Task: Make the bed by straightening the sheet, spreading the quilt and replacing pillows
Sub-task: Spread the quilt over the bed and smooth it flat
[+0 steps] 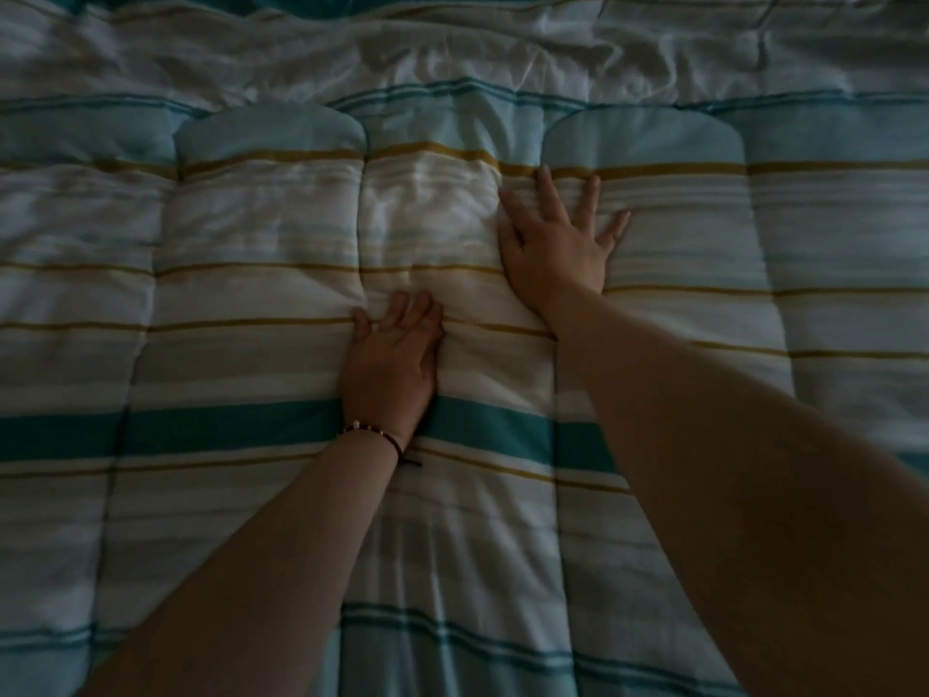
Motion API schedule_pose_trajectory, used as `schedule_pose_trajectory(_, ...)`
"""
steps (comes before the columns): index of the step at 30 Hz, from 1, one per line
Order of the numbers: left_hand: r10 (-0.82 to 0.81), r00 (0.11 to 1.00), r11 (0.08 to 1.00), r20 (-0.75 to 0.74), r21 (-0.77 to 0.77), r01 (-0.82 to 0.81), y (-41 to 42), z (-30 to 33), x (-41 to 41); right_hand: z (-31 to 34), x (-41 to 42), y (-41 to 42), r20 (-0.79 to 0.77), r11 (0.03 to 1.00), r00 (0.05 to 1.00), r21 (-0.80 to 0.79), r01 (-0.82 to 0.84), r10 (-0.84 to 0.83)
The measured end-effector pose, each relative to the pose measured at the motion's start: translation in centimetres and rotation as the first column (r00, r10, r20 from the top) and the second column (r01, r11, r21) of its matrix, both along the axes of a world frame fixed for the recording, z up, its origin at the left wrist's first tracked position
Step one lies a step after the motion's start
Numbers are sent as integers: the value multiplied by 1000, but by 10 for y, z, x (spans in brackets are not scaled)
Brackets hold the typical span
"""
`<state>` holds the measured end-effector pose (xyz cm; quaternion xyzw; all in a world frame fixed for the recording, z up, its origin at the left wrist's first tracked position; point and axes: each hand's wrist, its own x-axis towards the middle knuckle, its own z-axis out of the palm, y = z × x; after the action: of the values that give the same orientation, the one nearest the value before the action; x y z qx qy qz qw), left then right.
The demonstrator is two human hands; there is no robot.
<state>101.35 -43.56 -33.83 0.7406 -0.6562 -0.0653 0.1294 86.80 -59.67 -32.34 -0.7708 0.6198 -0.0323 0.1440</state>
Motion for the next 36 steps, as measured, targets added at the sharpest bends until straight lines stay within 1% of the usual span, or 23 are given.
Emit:
schedule_pose_trajectory(3,8,1000,999,30,39,-9,-2,1,1,5,-10,19,46,997,999,70,-31,28)
schedule_pose_trajectory(7,-33,997,999,64,-38,36,-1,2,0,13,-26,70,71,985,994,145,-97,87)
schedule_pose_trajectory(8,-43,997,998,61,-51,46,1,3,-1,15,-30,86,76,981,993,161,-105,94)
schedule_pose_trajectory(11,-97,995,995,29,-11,97,20,7,-1,17,-43,149,34,978,993,172,-120,115)
schedule_pose_trajectory(12,-117,993,993,-8,3,117,29,9,-2,19,-47,168,25,978,993,172,-119,116)
schedule_pose_trajectory(14,-109,984,991,-138,62,118,58,19,-8,22,-53,206,26,978,994,179,-109,107)
schedule_pose_trajectory(17,-27,958,977,-286,194,85,113,36,-22,29,-60,260,28,968,995,231,-98,94)
schedule_pose_trajectory(19,-45,956,957,-290,262,125,159,47,-29,36,-62,304,13,957,994,272,-106,106)
schedule_pose_trajectory(22,-156,966,923,-205,318,216,229,56,-38,48,-69,372,29,937,992,326,-126,124)
schedule_pose_trajectory(23,-165,968,912,-187,345,222,251,60,-43,54,-70,392,35,923,991,362,-131,127)
schedule_pose_trajectory(28,-18,969,841,-247,521,148,329,73,-69,76,-75,460,0,838,985,526,-145,170)
schedule_pose_trajectory(32,149,942,819,-302,571,53,354,91,-80,97,-71,470,-20,788,978,596,-157,210)
schedule_pose_trajectory(36,213,932,838,-293,546,-20,380,118,-84,105,-62,476,-14,766,976,622,-161,217)
